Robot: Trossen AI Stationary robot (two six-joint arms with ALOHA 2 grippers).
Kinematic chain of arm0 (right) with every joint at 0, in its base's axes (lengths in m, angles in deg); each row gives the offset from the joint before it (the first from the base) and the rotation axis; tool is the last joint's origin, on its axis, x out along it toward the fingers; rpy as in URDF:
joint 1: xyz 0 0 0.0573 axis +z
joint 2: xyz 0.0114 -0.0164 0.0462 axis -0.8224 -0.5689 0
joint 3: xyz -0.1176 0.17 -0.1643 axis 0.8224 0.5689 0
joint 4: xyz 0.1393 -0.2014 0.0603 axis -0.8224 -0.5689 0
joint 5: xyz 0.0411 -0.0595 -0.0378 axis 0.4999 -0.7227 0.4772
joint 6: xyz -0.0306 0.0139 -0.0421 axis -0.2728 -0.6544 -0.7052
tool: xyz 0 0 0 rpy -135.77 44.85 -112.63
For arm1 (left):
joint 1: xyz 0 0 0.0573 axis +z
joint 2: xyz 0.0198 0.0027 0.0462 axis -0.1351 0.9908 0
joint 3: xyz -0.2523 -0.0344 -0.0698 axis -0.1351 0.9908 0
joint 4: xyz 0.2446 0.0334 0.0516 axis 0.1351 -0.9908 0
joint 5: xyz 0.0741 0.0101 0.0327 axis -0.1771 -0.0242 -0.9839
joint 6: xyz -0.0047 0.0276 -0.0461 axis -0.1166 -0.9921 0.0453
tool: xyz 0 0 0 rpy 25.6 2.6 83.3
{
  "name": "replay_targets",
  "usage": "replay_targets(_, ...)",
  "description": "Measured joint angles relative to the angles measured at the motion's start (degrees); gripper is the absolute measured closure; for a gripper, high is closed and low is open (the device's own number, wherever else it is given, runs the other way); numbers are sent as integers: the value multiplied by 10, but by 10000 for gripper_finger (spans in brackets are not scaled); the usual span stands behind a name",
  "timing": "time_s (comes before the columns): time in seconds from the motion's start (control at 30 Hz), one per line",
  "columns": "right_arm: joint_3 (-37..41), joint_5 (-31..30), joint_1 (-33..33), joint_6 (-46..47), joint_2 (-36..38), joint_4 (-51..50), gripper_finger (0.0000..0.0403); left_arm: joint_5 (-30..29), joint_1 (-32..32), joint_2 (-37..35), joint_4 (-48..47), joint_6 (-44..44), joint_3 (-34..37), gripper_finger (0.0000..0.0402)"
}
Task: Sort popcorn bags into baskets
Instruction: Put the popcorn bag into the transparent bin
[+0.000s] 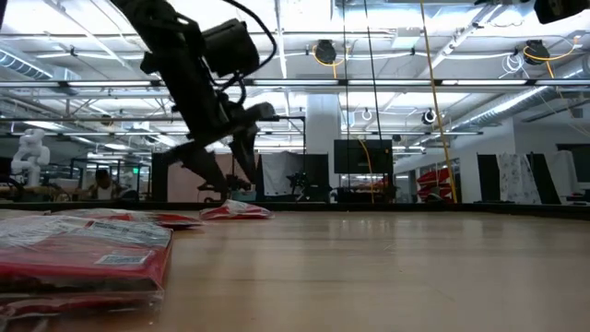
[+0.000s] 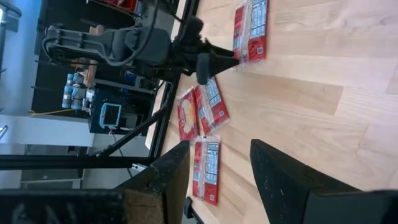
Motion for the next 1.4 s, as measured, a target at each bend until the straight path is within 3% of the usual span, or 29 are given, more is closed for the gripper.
replay_targets(0.3,0,0,0,-10,0,0,243,22,18,65,30,-13,0,247)
replay_targets(0.57,0,0,0,-18,0,0,243,74,17,79,69,-43,0,389)
replay_targets(0.97,0,-2,-22,-71,0,0,243,74,0,-48,93,-60,0,399)
replay_targets(1.4,0,-1,-48,-108,-2,10,243,71,-39,-91,188,-32,-1,400)
